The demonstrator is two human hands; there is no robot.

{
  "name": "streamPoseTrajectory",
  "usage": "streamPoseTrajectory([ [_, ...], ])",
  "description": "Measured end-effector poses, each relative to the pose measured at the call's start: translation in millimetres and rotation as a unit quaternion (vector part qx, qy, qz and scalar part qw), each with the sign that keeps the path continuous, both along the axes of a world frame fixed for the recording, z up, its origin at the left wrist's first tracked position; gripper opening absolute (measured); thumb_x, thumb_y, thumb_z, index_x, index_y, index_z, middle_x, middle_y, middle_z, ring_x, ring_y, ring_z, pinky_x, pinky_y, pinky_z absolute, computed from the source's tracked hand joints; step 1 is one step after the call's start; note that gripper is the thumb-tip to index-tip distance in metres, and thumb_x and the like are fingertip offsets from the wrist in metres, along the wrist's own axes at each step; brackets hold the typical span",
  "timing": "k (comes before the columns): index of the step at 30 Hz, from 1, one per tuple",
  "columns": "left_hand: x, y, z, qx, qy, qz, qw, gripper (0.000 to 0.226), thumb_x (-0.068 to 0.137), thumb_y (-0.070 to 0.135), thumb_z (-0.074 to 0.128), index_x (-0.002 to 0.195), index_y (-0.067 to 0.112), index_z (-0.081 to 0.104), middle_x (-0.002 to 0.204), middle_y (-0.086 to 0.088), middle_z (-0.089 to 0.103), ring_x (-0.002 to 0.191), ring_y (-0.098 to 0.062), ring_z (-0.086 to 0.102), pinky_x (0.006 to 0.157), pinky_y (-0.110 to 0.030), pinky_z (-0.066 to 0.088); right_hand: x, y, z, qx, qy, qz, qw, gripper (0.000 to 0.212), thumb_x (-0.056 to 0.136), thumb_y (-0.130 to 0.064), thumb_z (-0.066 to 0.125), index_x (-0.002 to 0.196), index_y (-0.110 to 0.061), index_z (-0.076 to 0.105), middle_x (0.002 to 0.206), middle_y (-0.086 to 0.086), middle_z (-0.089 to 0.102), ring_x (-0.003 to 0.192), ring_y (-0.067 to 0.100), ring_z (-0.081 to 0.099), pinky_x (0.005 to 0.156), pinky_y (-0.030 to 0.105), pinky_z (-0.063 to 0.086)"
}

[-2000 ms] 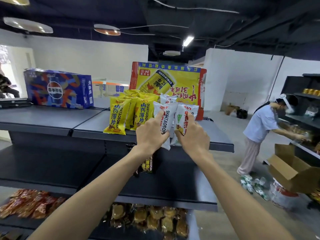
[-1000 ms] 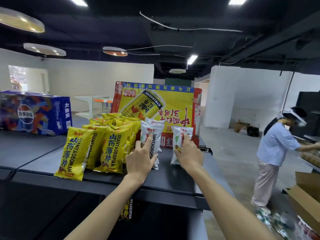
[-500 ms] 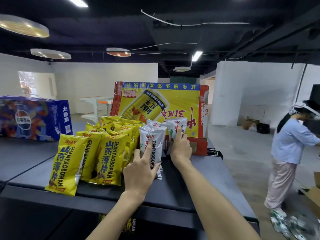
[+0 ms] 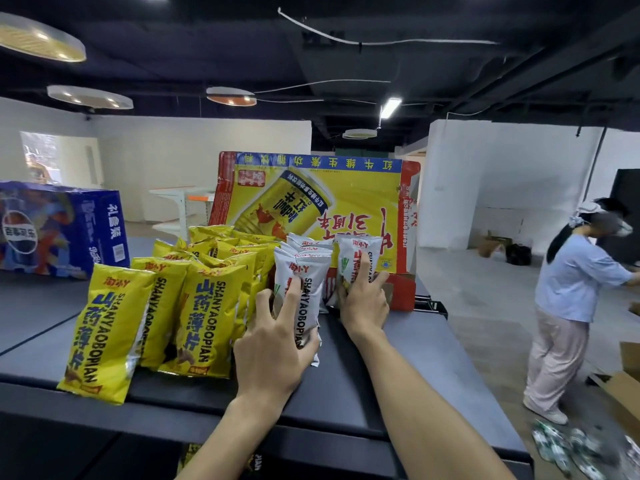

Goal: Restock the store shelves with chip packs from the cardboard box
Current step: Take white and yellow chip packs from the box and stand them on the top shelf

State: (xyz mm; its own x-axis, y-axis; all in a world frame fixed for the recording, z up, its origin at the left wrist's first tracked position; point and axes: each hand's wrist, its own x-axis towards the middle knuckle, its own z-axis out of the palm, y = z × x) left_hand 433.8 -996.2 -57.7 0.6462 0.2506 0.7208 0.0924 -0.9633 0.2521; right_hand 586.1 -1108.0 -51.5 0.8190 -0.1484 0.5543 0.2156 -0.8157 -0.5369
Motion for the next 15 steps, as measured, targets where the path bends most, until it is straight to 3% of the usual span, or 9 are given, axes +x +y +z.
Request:
streamPoseTrajectory([
  [6, -3, -2, 4, 0.012, -0.012, -0.005, 1.000, 0.076, 0.066, 0.049, 0.072, 0.135, 0.032, 0.046, 0.117, -0.006, 0.048, 0.088, -0.028, 0.064, 0.042, -0.035, 0.052, -5, -3, 3, 0.023, 0.009, 0.018, 1.000, 0.085, 0.082, -0.041, 0.070, 0.147, -0.037, 0.015, 0.128, 0.012, 0.031, 0.098, 0.038, 0.058, 0.079, 0.042, 0.051],
  [15, 0, 2, 2, 0.049, -0.048, -0.011, 0.998, 0.068, 0.071, 0.047, 0.070, 0.131, 0.026, 0.049, 0.123, -0.009, 0.046, 0.108, -0.029, 0.054, 0.048, -0.034, 0.055, -20, -5, 0, 0.041, -0.002, 0.034, 0.999, 0.082, 0.082, -0.035, 0.069, 0.148, -0.031, 0.021, 0.129, 0.011, 0.030, 0.105, 0.036, 0.056, 0.086, 0.041, 0.051],
])
